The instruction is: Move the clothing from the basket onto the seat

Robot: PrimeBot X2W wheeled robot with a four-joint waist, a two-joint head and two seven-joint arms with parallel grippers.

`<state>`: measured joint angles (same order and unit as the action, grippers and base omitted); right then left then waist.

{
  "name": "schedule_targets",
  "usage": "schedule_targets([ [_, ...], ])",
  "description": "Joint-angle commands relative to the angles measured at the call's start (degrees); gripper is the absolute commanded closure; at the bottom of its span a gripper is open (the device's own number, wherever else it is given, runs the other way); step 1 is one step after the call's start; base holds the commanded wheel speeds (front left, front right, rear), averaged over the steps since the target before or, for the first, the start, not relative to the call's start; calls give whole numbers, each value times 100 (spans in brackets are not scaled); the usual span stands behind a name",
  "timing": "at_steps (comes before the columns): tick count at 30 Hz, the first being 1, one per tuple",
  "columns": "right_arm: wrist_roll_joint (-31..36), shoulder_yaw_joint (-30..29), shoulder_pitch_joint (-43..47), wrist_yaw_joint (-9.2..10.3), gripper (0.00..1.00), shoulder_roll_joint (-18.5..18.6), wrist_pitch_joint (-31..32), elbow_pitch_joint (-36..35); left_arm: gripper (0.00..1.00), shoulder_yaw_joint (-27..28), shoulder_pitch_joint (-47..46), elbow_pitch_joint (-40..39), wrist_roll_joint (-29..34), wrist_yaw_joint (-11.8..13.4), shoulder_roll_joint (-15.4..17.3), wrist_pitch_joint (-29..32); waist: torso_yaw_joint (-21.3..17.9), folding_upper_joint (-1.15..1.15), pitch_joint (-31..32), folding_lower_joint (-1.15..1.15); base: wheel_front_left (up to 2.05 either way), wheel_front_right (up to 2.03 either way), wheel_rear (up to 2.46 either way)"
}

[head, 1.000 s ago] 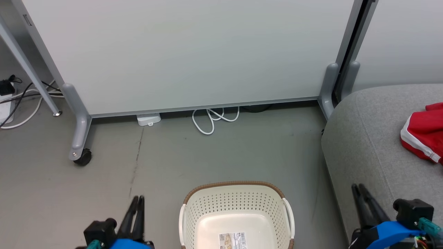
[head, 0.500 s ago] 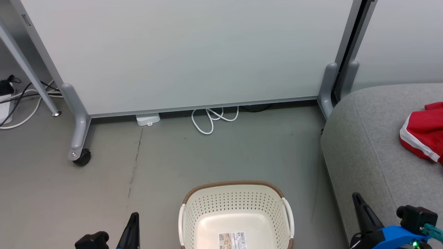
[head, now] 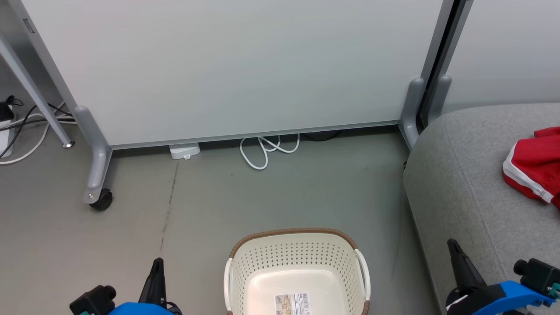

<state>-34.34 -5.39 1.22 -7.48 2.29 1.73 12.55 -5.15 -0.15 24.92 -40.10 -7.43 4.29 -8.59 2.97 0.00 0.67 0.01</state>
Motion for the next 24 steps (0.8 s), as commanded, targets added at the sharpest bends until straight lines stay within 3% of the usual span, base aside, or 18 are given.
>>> schedule_targets([
  [1, -283, -16, -204, 0, 100, 31, 30, -56, 100, 87, -189, -139, -247, -2, 8, 63, -6, 0, -2, 0, 0, 0, 0],
  [24, -1977, -48, -390, -1, 100, 46, 170, 1, 100, 426, -339, -443, -1777, -4, -35, 511, -70, 0, -20, 0, 0, 0, 0],
])
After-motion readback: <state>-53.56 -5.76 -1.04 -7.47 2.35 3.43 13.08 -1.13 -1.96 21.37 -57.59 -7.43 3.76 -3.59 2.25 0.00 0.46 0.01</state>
